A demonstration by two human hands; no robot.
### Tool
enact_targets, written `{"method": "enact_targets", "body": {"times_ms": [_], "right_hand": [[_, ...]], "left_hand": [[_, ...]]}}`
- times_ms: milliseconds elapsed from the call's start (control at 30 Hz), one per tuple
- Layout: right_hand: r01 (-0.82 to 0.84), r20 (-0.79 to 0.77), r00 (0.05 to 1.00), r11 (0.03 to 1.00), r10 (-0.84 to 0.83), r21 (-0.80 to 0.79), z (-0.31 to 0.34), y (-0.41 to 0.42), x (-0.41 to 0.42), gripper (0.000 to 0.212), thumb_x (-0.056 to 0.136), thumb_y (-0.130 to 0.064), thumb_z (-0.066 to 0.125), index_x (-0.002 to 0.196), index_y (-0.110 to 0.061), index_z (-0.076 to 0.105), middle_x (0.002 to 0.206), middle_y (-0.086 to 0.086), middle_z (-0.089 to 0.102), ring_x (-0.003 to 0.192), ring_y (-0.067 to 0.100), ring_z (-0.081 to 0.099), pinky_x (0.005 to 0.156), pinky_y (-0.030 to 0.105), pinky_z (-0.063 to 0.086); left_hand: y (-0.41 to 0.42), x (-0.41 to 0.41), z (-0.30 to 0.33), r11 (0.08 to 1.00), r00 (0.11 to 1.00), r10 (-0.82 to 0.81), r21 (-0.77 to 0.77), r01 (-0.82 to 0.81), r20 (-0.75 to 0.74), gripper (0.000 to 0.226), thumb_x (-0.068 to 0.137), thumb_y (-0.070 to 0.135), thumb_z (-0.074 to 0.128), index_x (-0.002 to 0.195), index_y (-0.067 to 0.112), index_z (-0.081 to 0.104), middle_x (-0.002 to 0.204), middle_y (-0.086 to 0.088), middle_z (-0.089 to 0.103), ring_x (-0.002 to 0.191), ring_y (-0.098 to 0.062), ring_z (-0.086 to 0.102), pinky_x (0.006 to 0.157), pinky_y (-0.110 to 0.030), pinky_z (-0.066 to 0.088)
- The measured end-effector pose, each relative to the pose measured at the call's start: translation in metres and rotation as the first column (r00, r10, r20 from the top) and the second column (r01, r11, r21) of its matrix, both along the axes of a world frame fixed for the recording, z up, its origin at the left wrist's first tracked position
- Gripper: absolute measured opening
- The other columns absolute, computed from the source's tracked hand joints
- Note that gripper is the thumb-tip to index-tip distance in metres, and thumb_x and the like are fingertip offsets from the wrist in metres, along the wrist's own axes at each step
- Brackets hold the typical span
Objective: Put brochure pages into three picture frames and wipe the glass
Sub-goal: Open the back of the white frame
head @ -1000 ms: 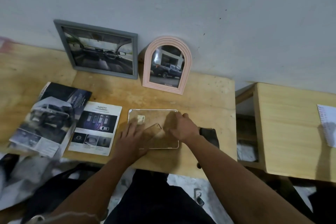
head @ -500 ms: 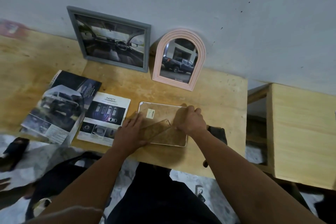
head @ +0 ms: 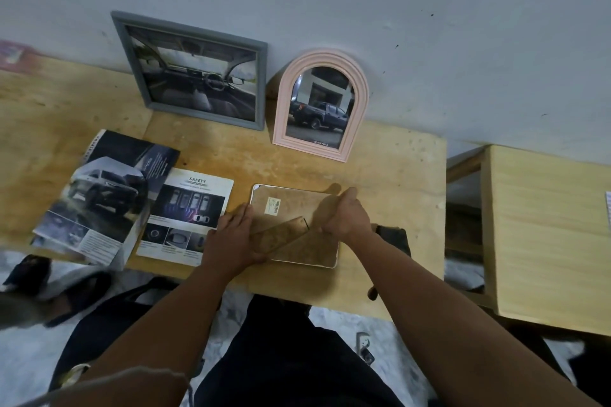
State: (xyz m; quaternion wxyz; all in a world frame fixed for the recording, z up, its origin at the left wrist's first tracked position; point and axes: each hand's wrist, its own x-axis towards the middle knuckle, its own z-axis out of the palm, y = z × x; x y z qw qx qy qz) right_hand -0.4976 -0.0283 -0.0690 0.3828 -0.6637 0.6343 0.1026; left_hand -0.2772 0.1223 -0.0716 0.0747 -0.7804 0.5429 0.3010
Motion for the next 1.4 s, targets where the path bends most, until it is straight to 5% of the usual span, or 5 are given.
{"method": "enact_targets", "body": {"times_ms": [300,533,1067,1233,1400], "right_hand": [[0.086,0.246,0.962,0.986,-0.120,0.144,0.014,-0.010,-0.012,0.066,0.086,-0.015,0.078,0.132,-0.010,0.031,0.114,0.011,0.061,0.102,0.027,0.063,0.082,0.042,0.057],[0.464,0.530,0.666,0.848,-0.525,0.258,0.026,-0.002,-0.065,0.043,0.093,0.000,0.066,0.128,-0.021,0.055,0.110,0.010,0.073,0.099,0.028,0.072,0.081,0.042,0.063],[0.737,0.373,0.667,0.645,-0.645,-0.202,0.053,-0.116,-0.162,0.044,0.098,-0.006,0.054,0.141,-0.012,0.056,0.131,0.011,0.063,0.108,0.022,0.060,0.093,0.028,0.047],[0.489,0.136,0.869,0.783,-0.476,-0.385,0.035,-0.102,-0.136,0.060,0.098,-0.022,0.059,0.153,-0.025,0.037,0.149,0.012,0.049,0.132,0.033,0.053,0.108,0.053,0.046],[-0.016,0.093,0.994,0.905,0.061,-0.425,0.030,-0.022,-0.078,0.050,0.092,-0.034,0.062,0.141,-0.027,0.054,0.138,0.007,0.053,0.129,0.031,0.051,0.107,0.053,0.041]], "left_hand": [[0.000,0.002,0.000,1.000,1.000,-0.009,-0.008,0.009,-0.012,0.131,0.069,0.072,0.080,0.165,0.017,0.008,0.173,0.001,0.009,0.154,-0.029,0.018,0.112,-0.055,0.041],[-0.002,0.002,0.004,0.998,0.999,-0.048,0.035,0.048,0.012,0.131,0.074,0.065,0.081,0.165,0.015,0.000,0.174,0.002,0.001,0.155,-0.029,0.015,0.118,-0.055,0.038],[-0.004,0.000,0.007,0.998,1.000,-0.026,0.064,0.025,0.008,0.132,0.076,0.061,0.082,0.165,0.018,-0.005,0.174,0.006,-0.005,0.158,-0.026,0.009,0.120,-0.056,0.036],[-0.005,0.000,0.008,0.997,1.000,-0.026,0.079,0.026,0.003,0.133,0.075,0.062,0.082,0.165,0.017,-0.005,0.175,0.005,-0.005,0.159,-0.026,0.008,0.120,-0.058,0.033],[-0.006,-0.005,0.007,0.997,0.999,-0.033,0.075,0.032,0.012,0.132,0.076,0.067,0.079,0.165,0.018,-0.004,0.175,0.005,-0.004,0.159,-0.026,0.007,0.119,-0.057,0.034]]}}
